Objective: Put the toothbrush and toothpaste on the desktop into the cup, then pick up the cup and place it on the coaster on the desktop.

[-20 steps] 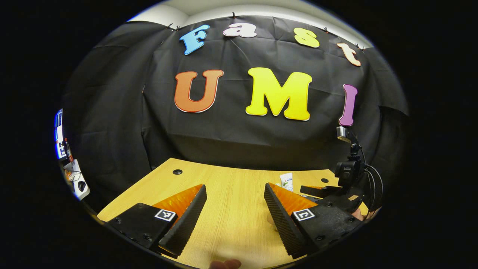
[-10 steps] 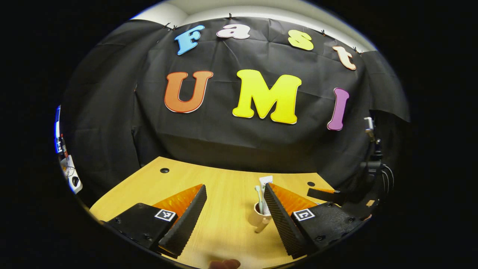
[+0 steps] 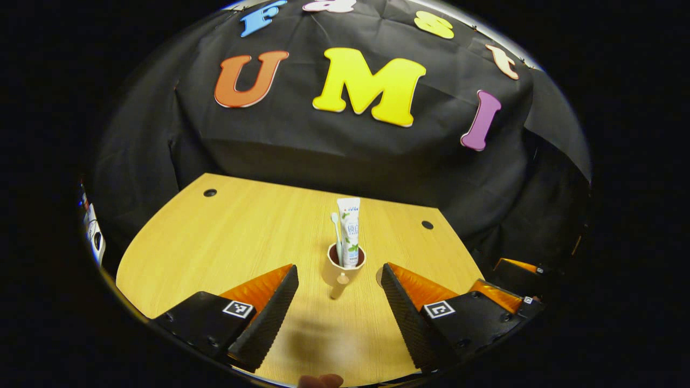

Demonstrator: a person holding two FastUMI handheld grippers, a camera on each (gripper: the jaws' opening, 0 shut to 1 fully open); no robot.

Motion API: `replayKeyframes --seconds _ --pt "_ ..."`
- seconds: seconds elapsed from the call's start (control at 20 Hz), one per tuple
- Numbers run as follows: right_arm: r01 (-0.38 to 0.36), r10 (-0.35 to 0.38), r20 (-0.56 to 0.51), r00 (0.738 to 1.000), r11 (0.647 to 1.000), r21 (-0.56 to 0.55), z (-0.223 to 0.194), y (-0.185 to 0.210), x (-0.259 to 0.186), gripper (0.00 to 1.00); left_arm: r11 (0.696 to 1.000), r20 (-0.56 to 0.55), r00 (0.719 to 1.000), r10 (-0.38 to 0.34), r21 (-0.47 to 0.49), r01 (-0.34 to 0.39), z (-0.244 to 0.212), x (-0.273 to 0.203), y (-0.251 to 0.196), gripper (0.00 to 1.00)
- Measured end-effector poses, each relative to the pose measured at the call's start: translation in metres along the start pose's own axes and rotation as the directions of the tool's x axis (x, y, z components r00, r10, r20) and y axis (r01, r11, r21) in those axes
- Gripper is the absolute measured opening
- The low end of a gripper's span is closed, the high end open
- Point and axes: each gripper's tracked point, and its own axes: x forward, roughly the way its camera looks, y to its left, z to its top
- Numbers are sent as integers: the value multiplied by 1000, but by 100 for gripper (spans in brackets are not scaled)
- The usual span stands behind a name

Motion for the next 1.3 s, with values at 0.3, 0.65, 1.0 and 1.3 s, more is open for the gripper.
replayKeyframes --seconds 0.3,0.65,1.0,1.3 --pt "96 -97 4 995 992 78 7 -47 -23 95 1000 -290 957 19 16 -15 -36 52 -7 99" --pt "150 -150 -13 989 980 132 13 -71 -30 95 997 -478 876 61 66 -33 -63 118 11 99" --pt "168 -162 -53 985 974 149 2 -80 -32 96 997 -617 783 78 66 -47 -88 145 13 95" --pt "175 -167 -59 984 970 171 -2 -85 -33 96 996 -667 741 75 79 -30 -80 146 -6 63"
